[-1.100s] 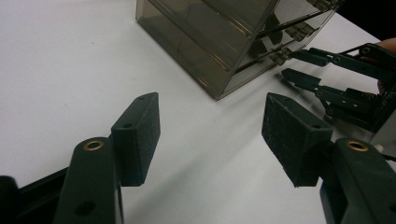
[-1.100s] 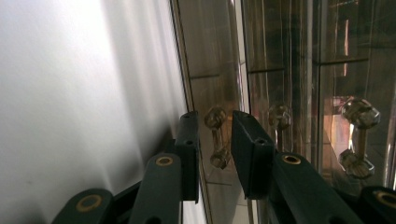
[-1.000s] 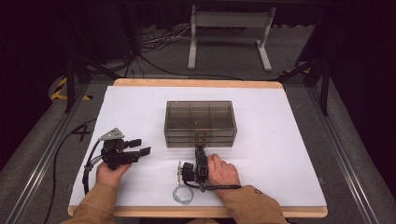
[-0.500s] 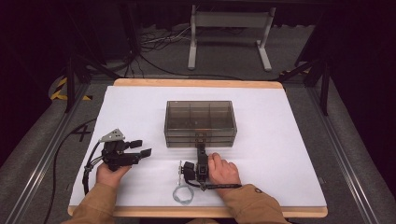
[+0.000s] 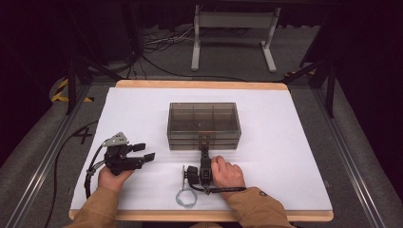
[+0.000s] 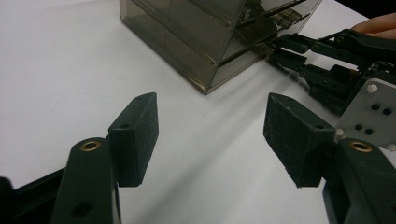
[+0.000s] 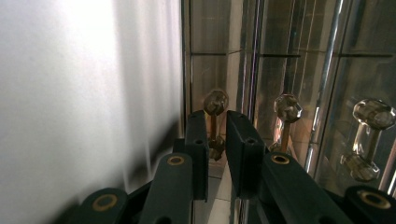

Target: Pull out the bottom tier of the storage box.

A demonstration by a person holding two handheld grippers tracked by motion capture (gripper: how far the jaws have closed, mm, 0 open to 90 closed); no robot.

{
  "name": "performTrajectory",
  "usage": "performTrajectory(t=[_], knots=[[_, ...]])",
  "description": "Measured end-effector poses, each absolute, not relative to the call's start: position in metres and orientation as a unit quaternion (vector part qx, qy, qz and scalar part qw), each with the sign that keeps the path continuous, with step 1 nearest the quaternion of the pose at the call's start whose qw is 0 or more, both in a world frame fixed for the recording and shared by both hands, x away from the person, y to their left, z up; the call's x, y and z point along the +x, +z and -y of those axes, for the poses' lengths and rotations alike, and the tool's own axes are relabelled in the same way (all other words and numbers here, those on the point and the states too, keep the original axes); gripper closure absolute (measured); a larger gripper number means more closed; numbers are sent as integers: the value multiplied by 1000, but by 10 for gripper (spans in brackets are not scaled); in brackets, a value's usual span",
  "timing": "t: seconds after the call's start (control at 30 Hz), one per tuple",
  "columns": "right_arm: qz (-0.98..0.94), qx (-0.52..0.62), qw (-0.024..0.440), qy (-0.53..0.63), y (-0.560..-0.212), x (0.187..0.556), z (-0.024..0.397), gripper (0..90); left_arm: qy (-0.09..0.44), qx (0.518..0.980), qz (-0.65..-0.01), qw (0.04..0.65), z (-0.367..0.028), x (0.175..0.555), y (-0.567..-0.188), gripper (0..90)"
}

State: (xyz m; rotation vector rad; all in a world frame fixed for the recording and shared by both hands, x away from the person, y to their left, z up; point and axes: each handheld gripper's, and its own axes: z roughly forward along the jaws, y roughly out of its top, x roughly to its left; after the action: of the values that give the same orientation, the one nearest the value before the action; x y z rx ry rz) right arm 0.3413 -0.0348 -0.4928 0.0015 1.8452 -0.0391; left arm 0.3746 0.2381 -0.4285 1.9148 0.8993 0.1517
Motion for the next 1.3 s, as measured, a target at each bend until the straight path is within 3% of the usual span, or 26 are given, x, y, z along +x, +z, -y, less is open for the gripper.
performTrajectory(t=[1.3], knots=[[-804, -5, 594, 0, -489, 322, 36, 808, 56, 787, -373, 488, -239, 377, -430, 365]])
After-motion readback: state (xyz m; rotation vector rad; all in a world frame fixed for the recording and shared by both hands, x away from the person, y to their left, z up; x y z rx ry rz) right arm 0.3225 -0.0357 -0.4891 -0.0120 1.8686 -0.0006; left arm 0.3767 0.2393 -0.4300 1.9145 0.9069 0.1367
